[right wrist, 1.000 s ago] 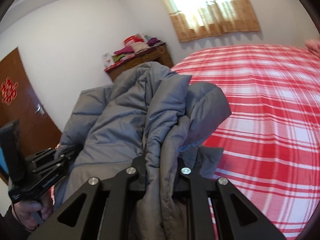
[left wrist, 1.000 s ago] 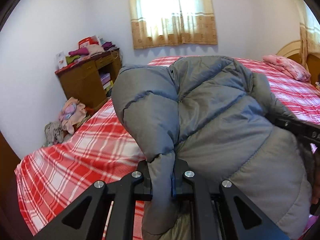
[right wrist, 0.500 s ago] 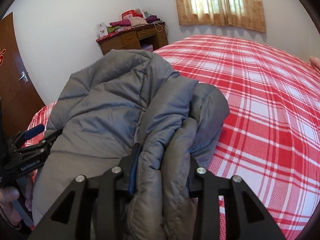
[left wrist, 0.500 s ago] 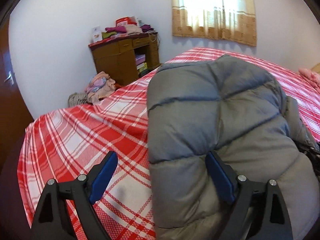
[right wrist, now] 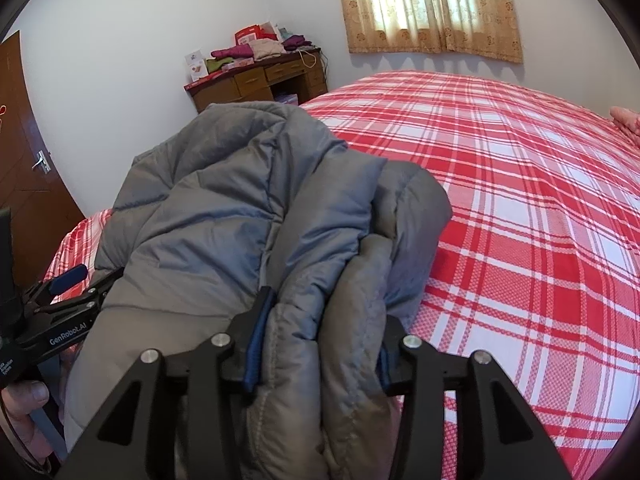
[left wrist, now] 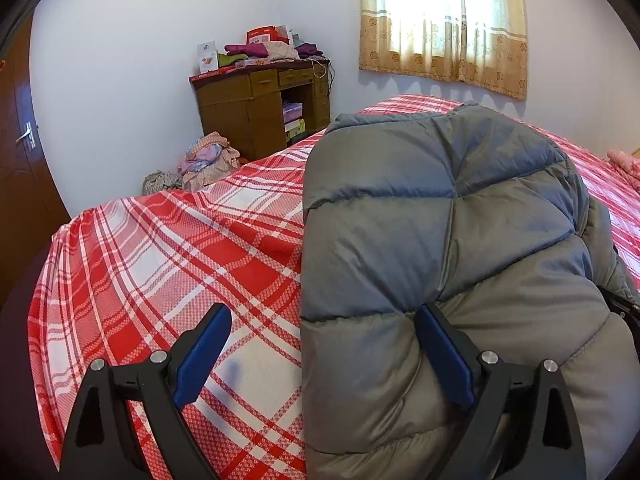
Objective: Fold large clothes
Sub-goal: 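Lift the jacket bundle with both tools and roll it over onto itself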
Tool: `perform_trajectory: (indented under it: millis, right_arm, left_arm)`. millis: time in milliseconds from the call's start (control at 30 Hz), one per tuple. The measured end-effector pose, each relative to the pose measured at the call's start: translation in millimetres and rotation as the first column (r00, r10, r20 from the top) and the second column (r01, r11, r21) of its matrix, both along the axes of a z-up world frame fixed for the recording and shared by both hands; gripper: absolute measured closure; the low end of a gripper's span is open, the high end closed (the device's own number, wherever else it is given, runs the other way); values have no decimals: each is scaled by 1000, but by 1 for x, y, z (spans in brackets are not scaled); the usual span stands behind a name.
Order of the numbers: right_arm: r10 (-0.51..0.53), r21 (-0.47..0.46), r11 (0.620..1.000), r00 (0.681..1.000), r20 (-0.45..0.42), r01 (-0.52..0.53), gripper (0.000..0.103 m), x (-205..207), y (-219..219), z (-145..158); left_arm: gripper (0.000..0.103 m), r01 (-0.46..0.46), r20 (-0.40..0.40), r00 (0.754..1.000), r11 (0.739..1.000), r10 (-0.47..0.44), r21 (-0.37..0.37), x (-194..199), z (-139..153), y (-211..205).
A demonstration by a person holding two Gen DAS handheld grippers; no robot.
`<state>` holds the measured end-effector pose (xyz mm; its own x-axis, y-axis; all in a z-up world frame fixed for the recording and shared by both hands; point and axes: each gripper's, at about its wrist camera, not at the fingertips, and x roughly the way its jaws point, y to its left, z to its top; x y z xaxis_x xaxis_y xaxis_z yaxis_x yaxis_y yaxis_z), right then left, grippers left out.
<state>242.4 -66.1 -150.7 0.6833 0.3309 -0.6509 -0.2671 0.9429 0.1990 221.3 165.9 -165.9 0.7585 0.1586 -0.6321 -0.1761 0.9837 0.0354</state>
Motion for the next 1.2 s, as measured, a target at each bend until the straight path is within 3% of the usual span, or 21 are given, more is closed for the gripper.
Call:
perform_trajectory:
  millis: [367, 1200]
  right_arm:
    - [-19, -22, 1000, 1000, 1, 19, 51, 0, 4, -2]
    - [-66, -64, 996, 998, 5, 66, 33, 4, 9, -10]
  left_arm:
    - [6, -9, -9, 1000, 998, 9, -61, 1, -5, 9]
    - [5, -31, -3, 1000, 996, 31, -81, -2, -12, 5]
